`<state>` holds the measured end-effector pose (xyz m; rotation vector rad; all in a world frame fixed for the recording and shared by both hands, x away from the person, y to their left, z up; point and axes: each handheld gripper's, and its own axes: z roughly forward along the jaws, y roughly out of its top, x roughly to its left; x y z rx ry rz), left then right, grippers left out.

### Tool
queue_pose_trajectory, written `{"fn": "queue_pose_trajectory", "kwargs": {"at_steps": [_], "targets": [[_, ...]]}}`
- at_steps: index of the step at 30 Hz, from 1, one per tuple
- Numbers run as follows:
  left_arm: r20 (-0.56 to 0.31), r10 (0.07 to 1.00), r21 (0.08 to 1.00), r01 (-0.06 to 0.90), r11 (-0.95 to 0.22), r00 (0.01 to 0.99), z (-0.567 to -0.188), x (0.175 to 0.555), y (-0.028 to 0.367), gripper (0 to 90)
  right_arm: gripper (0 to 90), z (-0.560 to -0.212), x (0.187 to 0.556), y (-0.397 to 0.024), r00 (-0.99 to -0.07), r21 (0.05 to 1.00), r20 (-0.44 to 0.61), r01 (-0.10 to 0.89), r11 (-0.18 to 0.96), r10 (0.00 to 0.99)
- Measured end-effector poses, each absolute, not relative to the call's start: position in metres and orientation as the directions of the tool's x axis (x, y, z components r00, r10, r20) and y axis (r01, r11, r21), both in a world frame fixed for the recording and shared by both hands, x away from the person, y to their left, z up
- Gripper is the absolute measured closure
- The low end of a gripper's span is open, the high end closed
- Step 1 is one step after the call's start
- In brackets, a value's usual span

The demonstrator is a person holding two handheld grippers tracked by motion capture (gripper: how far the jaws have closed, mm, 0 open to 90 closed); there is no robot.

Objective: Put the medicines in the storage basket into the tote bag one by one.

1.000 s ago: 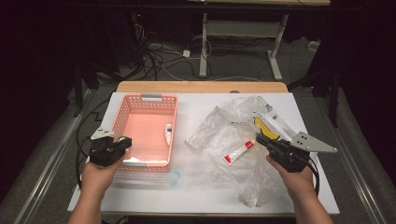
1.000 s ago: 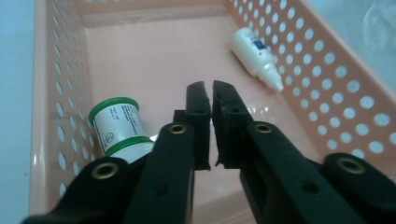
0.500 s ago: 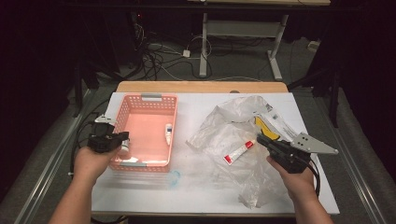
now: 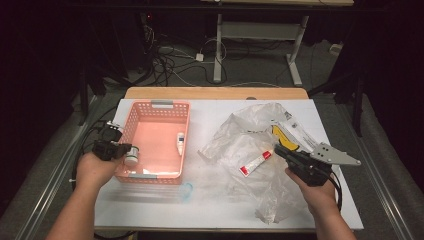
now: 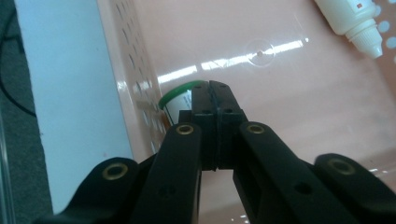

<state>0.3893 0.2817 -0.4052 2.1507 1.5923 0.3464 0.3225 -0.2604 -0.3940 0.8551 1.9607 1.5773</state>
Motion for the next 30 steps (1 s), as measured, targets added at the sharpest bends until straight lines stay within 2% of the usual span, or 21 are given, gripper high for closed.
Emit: {"fn": "queue_pose_trajectory", "kwargs": {"at_steps": [6, 22, 30], "targets": [[-0.06, 0.959, 0.453, 0.864, -0.222, 0.278, -0.406, 0.392, 0.285, 88.1, 90.0, -0.394, 0.322, -0.26, -0.69, 0.975, 0.018, 0.173, 0.142, 0.724], [-0.008, 0.961, 0.394, 0.885, -0.25, 0.276, -0.416, 0.395, 0.279, 88.1, 90.0, -0.397, 0.322, -0.257, -0.694, 0.972, 0.023, 0.183, 0.146, 0.719], [0.044, 0.942, 0.393, 0.861, -0.324, 0.334, -0.415, 0.399, 0.26, 88.2, 90.0, -0.398, 0.323, -0.257, -0.693, 0.972, 0.018, 0.182, 0.151, 0.72]]}}
